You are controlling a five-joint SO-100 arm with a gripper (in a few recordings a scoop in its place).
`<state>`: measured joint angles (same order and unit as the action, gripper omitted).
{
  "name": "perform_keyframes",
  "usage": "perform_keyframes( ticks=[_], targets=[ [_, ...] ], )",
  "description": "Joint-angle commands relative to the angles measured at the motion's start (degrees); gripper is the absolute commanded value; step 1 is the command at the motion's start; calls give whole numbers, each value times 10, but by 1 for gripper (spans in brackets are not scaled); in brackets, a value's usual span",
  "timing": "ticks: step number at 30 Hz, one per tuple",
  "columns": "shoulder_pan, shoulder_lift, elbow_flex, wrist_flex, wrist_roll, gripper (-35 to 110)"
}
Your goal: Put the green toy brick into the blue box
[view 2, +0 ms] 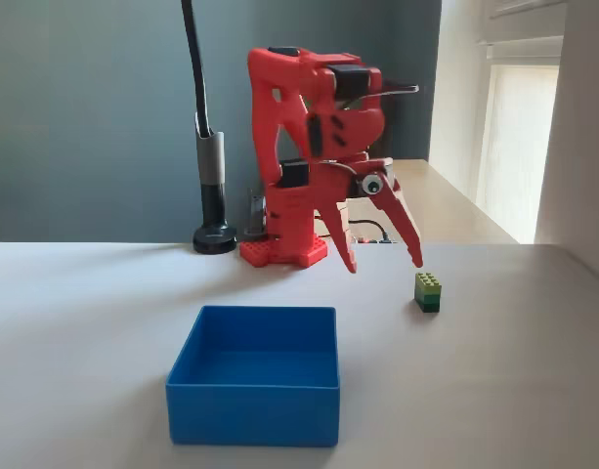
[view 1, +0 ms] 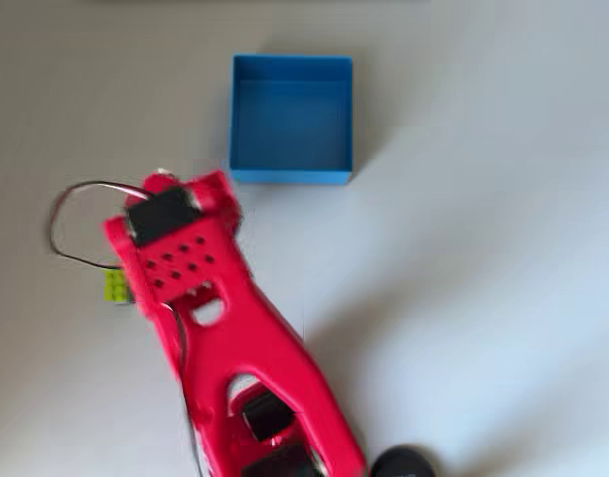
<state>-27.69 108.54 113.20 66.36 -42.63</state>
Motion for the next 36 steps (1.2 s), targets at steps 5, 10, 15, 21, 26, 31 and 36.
perform_keyframes(
  ticks=[5,10,15,21,26,31,36],
  targets=[
    [-58,-50,-58,12,-33,36],
    [-90,-86,-83,44,-33,36],
    [-117,-115,-100,55,-30,36],
    [-142,-144,-106,70,-20,35],
    [-156,-162,-105,81,-2,34],
    [-166,-176,-105,81,5,34],
    [-174,-193,-110,78,19,34]
  ],
)
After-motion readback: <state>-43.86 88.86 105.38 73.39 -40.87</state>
